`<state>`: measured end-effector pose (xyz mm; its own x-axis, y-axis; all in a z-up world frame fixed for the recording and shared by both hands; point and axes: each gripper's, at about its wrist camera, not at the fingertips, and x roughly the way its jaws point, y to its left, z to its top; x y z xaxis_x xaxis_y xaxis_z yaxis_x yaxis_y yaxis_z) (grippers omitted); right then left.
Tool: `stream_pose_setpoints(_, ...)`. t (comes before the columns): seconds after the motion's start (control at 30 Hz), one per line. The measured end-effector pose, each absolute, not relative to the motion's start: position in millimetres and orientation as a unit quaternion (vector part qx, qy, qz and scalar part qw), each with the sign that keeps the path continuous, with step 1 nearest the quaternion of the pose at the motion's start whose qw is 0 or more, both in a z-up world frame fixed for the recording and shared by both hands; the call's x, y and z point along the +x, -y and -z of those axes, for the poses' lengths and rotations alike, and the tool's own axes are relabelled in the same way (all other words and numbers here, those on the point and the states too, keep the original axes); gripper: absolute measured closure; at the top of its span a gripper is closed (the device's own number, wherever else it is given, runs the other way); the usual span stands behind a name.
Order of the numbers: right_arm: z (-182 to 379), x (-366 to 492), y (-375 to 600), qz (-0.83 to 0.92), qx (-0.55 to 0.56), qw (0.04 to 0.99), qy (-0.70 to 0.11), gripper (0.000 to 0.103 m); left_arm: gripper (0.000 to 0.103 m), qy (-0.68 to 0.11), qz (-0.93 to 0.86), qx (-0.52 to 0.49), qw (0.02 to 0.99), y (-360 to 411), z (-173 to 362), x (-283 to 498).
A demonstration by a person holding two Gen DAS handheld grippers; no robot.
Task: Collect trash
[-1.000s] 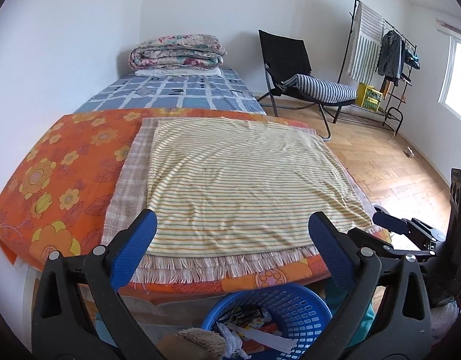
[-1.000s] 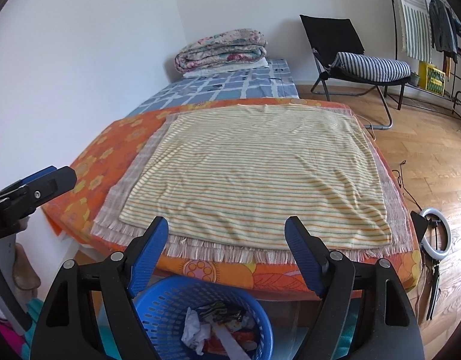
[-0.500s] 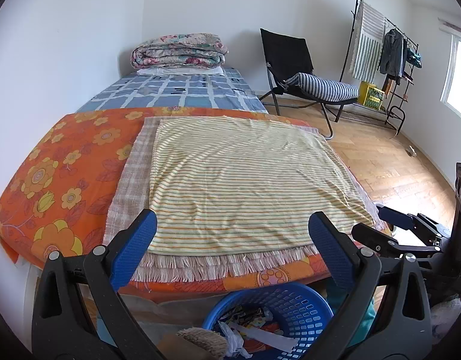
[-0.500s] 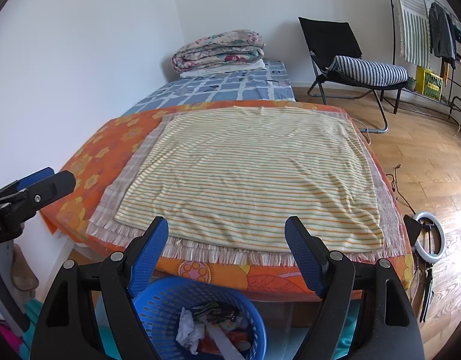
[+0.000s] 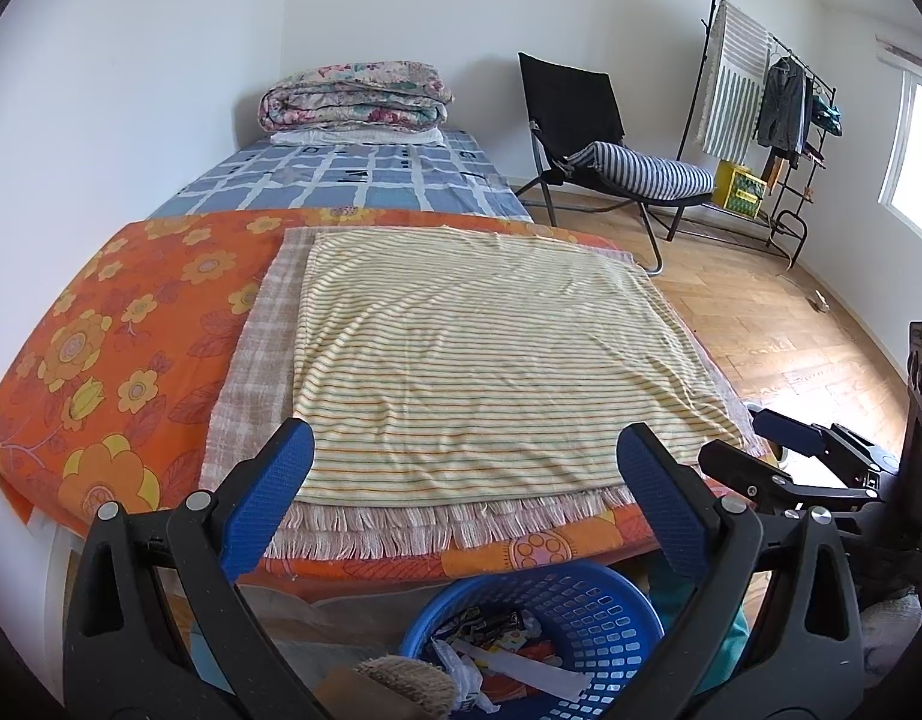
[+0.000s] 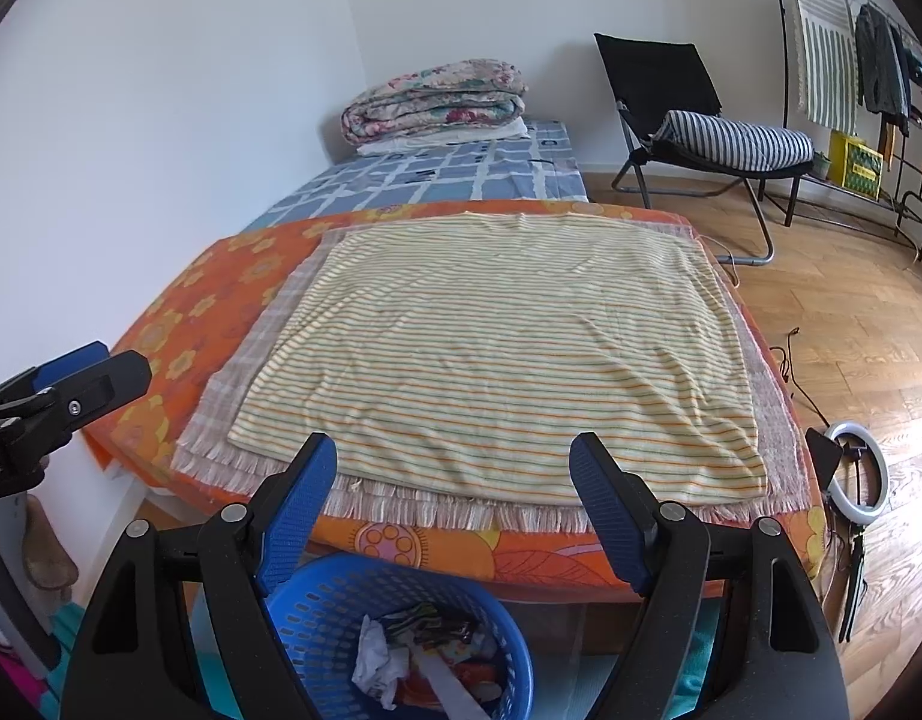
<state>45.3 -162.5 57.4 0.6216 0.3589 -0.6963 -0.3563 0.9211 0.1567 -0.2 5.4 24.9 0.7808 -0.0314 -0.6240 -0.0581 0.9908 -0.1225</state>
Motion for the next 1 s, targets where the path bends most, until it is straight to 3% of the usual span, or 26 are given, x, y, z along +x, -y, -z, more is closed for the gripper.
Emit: stream_pose_setpoints(1.0, -54.5, 47.4, 163.0, -0.193, 0.005, 0.899, -0.393, 0.023, 0.0, -0.332, -0.009, -0.068, 0.941, -3.7, -24.9, 0.2)
